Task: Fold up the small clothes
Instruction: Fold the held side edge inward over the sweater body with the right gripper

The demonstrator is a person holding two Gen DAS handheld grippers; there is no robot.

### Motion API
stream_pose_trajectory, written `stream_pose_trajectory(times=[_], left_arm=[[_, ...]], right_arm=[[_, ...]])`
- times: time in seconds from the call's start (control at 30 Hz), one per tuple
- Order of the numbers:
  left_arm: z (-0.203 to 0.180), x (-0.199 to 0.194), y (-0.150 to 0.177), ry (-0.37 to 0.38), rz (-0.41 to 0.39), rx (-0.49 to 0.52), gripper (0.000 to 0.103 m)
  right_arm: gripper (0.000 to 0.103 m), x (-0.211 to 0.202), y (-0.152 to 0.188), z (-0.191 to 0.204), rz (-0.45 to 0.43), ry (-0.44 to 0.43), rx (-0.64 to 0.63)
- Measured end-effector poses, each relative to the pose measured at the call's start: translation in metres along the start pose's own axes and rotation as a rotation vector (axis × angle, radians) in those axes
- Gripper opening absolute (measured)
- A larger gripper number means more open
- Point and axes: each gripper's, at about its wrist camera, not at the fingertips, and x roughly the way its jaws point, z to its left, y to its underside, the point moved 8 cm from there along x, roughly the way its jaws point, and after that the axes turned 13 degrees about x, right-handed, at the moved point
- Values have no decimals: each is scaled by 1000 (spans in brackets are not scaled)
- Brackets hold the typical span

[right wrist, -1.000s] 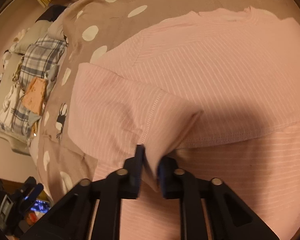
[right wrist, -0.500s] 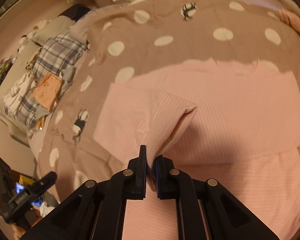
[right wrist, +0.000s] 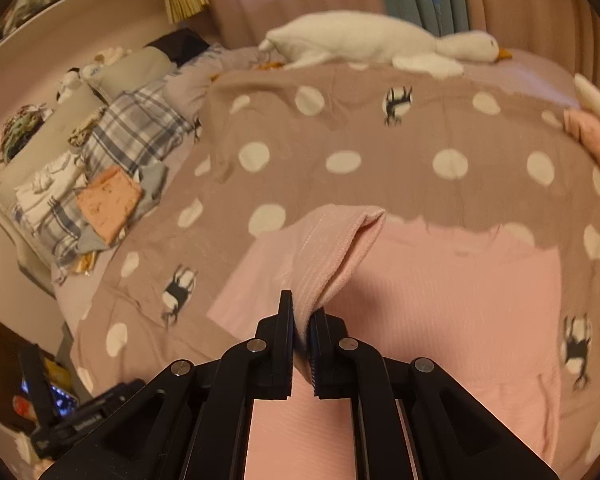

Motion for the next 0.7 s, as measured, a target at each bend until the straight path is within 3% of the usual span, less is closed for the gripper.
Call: stream_pose_trajectory(times=[0.7], left_arm=[[-14,9,3,15,20,32,80]], right_arm=[[8,-40,-35,-11,-113,33,-6]])
